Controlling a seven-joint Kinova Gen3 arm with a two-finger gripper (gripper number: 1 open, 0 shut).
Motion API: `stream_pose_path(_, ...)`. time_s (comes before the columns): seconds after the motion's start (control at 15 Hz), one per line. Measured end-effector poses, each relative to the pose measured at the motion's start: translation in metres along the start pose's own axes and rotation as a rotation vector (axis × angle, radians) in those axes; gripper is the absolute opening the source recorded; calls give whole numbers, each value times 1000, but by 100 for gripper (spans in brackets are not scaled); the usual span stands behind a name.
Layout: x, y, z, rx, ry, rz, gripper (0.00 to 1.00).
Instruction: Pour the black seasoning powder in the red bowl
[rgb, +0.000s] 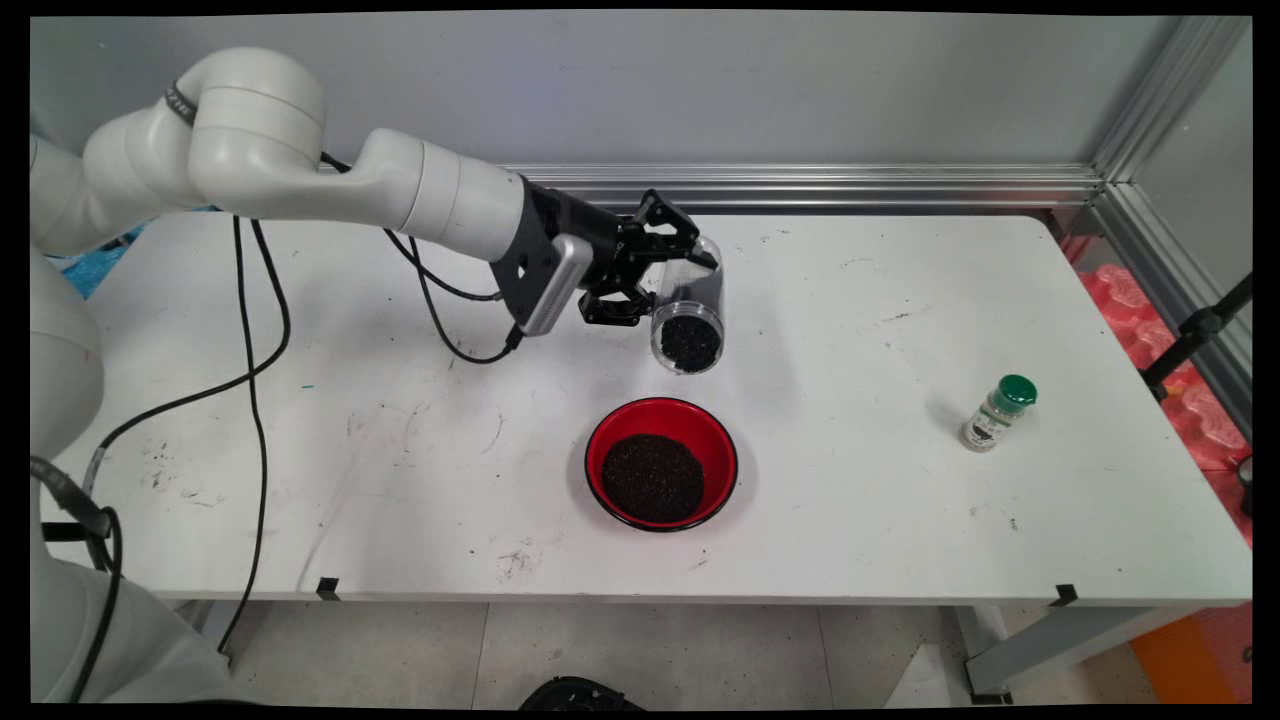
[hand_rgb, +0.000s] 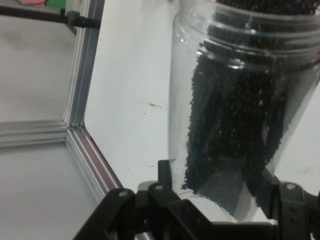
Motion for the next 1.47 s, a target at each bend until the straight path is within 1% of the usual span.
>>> stream_pose_path(0.27,-6,-2,2,-9,11,-100,0)
stream_pose_path(0.47,-10,-3,3,-16,15,-156,0)
stream_pose_path(0.93,-19,-5,10,-42,45,-352,0)
stream_pose_path(1.13,-21,-6,12,-48,55,-414,0)
stream_pose_path(1.47,-26,-8,18,-54,68,-550,0)
